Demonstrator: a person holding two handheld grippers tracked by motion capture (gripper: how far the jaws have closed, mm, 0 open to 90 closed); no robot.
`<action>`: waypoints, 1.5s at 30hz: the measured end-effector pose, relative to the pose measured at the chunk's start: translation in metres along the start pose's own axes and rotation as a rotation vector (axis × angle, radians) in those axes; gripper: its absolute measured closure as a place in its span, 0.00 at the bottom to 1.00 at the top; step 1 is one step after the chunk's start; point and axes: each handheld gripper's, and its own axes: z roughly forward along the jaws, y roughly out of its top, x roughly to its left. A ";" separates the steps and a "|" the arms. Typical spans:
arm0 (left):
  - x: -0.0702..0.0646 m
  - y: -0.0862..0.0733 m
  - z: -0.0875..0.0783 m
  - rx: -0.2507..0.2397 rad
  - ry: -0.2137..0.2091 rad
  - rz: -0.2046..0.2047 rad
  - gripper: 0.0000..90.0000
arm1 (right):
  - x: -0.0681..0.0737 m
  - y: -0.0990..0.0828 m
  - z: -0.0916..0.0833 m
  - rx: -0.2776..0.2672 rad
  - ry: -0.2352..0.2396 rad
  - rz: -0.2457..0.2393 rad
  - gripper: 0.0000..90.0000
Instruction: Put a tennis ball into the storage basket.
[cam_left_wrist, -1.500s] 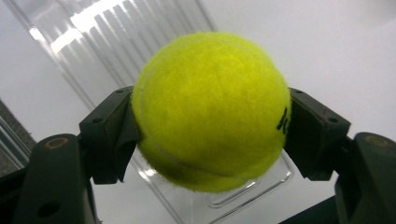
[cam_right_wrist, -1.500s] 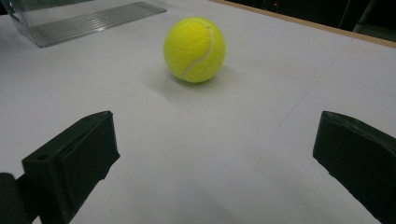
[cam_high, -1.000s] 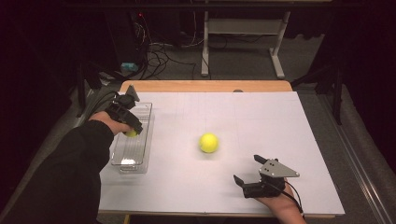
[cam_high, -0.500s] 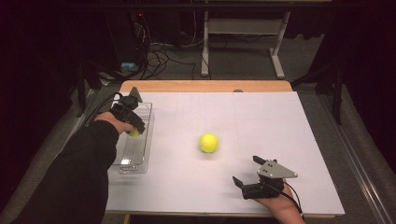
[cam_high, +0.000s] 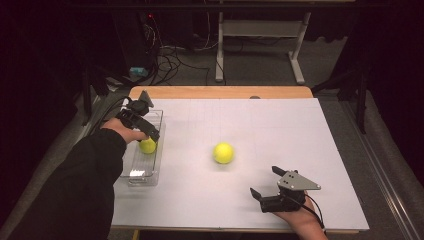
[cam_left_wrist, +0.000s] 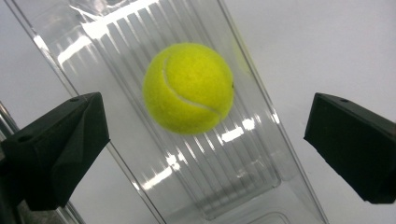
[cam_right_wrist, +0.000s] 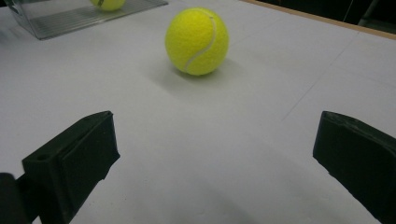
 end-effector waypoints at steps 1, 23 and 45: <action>-0.002 -0.001 -0.001 0.001 -0.002 0.007 0.01 | 0.000 0.000 0.000 0.000 0.000 0.000 0.00; -0.078 -0.011 0.000 0.007 -0.014 0.196 0.01 | -0.002 -0.001 -0.001 -0.004 -0.015 0.001 0.00; -0.140 -0.030 0.016 -0.055 -0.090 0.311 0.01 | -0.005 0.001 0.002 -0.007 -0.032 0.014 0.00</action>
